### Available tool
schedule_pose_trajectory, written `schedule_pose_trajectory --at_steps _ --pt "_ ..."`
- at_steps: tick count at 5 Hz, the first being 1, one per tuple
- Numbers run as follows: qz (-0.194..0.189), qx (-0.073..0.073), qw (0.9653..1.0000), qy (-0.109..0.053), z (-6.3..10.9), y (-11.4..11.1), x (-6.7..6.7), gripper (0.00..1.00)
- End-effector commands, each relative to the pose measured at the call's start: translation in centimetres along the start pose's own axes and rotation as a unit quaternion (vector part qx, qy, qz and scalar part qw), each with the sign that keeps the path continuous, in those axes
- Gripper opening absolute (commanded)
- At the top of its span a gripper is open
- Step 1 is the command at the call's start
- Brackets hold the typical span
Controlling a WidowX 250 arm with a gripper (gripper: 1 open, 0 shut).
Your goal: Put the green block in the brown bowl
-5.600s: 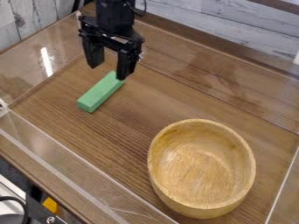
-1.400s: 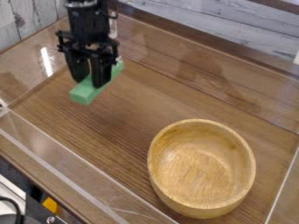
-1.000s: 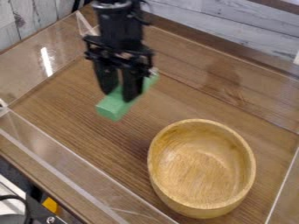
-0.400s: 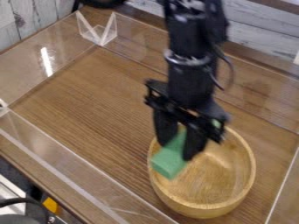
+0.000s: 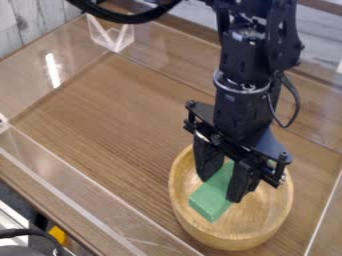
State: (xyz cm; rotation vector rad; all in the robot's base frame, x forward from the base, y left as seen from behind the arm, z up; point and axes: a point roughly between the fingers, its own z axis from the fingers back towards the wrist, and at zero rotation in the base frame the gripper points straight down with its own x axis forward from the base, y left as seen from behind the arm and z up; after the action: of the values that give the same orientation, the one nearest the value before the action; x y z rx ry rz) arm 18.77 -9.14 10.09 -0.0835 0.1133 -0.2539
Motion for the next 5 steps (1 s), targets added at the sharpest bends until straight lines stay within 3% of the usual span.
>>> schedule_pose_trajectory --at_steps 1,4,5 --pt "-0.008 0.003 0.9995 -0.029 0.87 -0.08 0.28 0.0" --pt "-0.016 0.009 0.998 -0.06 1.41 0.0 0.42 0.0" --pt "-0.011 0.007 0.9982 -0.058 1.08 0.0 0.48 0.0"
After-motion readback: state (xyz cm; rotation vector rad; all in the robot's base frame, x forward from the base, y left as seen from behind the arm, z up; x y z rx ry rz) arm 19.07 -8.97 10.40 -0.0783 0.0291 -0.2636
